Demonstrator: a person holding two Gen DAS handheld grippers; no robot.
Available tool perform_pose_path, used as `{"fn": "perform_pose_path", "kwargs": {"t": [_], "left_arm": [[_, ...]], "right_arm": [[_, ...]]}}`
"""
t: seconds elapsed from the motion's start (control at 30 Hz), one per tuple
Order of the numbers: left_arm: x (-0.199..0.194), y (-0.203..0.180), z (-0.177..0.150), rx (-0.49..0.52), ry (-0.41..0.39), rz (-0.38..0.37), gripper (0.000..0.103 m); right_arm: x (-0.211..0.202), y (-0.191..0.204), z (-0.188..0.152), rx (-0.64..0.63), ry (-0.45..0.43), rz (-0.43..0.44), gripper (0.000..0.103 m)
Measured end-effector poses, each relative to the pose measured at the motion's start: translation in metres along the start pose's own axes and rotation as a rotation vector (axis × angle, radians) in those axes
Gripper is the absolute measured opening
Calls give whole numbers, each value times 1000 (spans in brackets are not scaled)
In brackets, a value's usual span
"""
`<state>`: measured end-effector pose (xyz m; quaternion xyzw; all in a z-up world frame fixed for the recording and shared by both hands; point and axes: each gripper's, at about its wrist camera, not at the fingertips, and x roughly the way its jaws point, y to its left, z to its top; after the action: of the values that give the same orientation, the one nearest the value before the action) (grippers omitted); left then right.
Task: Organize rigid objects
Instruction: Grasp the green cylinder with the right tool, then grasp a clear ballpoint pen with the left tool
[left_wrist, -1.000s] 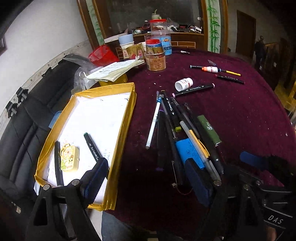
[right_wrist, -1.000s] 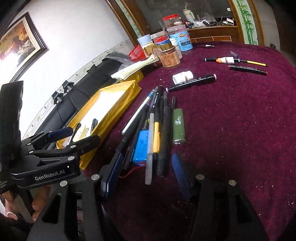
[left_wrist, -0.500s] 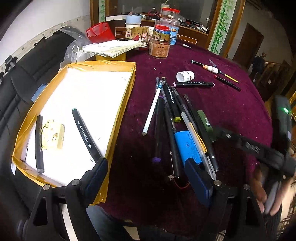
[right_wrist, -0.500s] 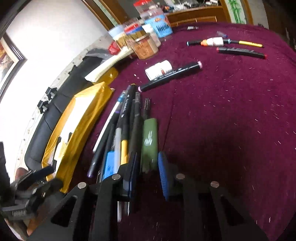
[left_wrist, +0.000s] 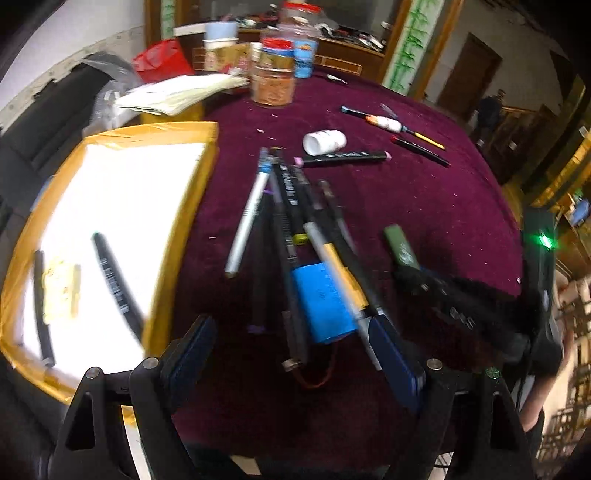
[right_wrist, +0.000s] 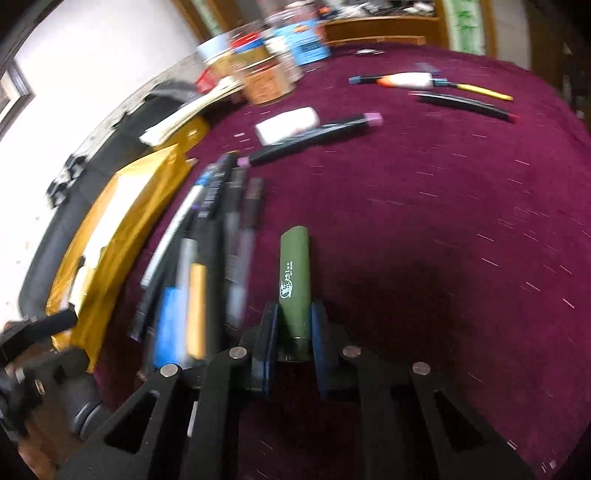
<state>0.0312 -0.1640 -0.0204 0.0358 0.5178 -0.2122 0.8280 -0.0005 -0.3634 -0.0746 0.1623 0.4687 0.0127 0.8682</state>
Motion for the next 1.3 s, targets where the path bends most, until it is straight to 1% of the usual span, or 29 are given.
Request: {"fn": "perform_pose_path", "kwargs": {"t": [0.1, 0.13, 0.2, 0.27, 0.3, 0.33, 0.4, 0.43, 0.5, 0.57, 0.67, 0.7, 0.73, 0.8, 0.83, 0.87, 0.9, 0.93, 1.0, 1.03, 1.1, 1.2, 1.27, 1.3], "left_arm": [[12, -13, 12, 7, 28, -41, 87], [15, -18, 16, 13, 31, -50, 85], [25, -27, 30, 14, 41, -72, 79], [40, -35, 51, 2, 65, -84, 71], [45, -37, 57, -1, 72, -88, 70], [54, -40, 67, -5, 85, -93, 69], [67, -42, 78, -16, 114, -100, 63], [74, -43, 83, -24, 132, -103, 57], [87, -46, 90, -25, 162, -109, 55], [98, -46, 93, -29, 183, -75, 53], [111, -48, 94, -36, 226, -78, 51], [115, -46, 95, -40, 237, -82, 49], [117, -44, 96, -64, 247, -86, 44], [115, -42, 98, -76, 233, -99, 43], [112, -41, 98, -72, 224, -92, 43], [111, -39, 97, -77, 232, -86, 43], [108, -37, 96, -83, 235, -96, 43], [103, -36, 94, -82, 227, -112, 43], [86, -37, 93, -68, 182, -101, 43], [76, -39, 93, -59, 140, -93, 43], [69, -46, 94, -35, 115, -91, 44], [86, -53, 99, -29, 176, -122, 42], [105, -54, 98, -40, 223, -117, 30], [112, -54, 98, -51, 234, -109, 29]], "right_arm": [[-20, -21, -14, 25, -41, -80, 17], [-25, -26, -18, 31, -55, -96, 17], [-31, -37, -23, 53, -76, -99, 17], [-29, -44, -22, 81, -69, -72, 17], [-28, -43, -20, 80, -72, -66, 17], [-26, -41, -19, 69, -71, -70, 17], [-21, -34, -16, 52, -72, -92, 17], [-20, -32, -16, 42, -74, -104, 17], [-19, -31, -15, 35, -77, -109, 16], [-20, -36, -15, 57, -75, -85, 16], [-22, -40, -17, 67, -70, -62, 16], [-22, -40, -17, 65, -68, -60, 16], [-22, -40, -17, 61, -66, -58, 16], [-22, -40, -16, 61, -65, -52, 16], [-22, -41, -16, 64, -65, -47, 16], [-22, -41, -16, 66, -64, -43, 16], [-22, -42, -15, 71, -64, -37, 16], [-22, -44, -15, 78, -64, -29, 16], [-22, -47, -14, 91, -64, -11, 16], [-22, -48, -14, 98, -64, -3, 16], [-22, -49, -13, 106, -65, 7, 16], [-21, -50, -13, 113, -66, 12, 16], [-21, -49, -13, 110, -67, 8, 16], [-22, -48, -13, 109, -67, 6, 16]]}}
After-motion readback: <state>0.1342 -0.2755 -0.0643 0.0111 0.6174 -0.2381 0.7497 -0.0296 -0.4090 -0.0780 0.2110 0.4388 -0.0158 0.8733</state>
